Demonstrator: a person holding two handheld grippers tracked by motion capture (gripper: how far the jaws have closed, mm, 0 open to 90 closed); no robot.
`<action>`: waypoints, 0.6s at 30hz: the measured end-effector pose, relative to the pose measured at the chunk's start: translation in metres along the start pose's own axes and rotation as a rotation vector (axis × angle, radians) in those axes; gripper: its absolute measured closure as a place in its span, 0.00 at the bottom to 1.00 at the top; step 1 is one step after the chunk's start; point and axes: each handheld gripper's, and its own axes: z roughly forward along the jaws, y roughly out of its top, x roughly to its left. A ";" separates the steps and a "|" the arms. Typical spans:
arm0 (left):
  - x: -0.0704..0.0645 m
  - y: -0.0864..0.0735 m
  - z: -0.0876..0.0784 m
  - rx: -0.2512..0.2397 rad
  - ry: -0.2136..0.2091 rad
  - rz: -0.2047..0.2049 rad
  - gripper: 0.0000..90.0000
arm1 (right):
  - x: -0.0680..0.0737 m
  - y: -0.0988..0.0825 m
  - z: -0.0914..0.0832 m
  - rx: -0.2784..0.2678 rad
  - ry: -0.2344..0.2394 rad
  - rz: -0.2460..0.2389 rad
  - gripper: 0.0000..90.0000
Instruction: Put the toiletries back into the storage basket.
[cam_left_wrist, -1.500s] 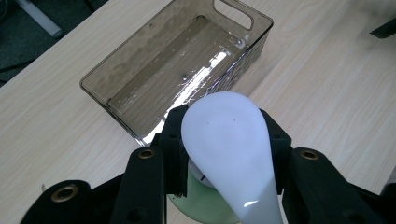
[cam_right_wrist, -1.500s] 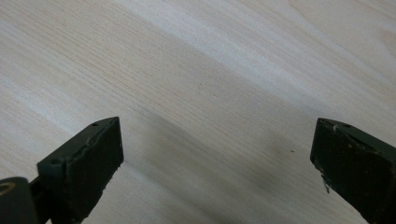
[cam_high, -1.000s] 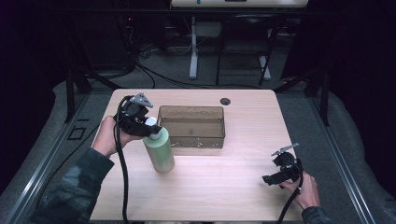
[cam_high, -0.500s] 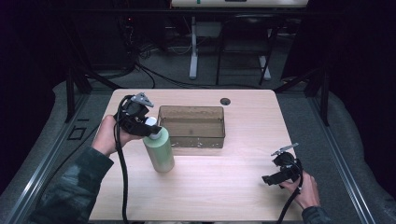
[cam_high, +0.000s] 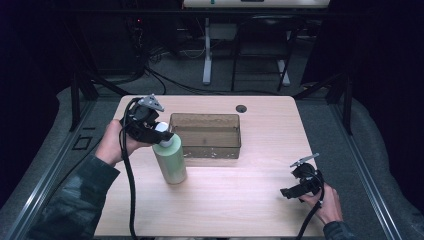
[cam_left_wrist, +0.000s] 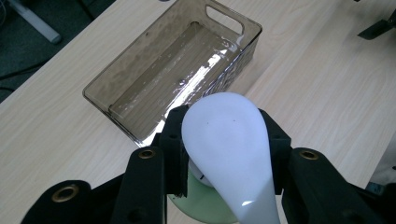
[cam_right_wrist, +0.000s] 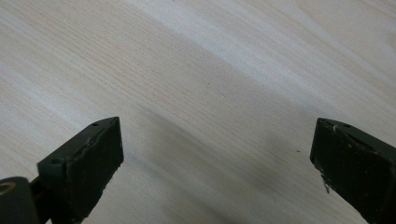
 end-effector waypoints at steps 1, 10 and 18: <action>0.000 0.000 0.000 0.001 0.001 -0.001 0.70 | 0.000 0.000 0.000 0.000 0.000 -0.001 0.03; -0.002 0.007 -0.004 0.015 0.004 0.016 0.70 | 0.000 0.000 0.000 0.001 0.003 -0.007 0.03; -0.001 0.012 -0.012 0.021 -0.002 0.024 0.70 | 0.000 0.000 0.000 0.003 0.007 -0.005 0.03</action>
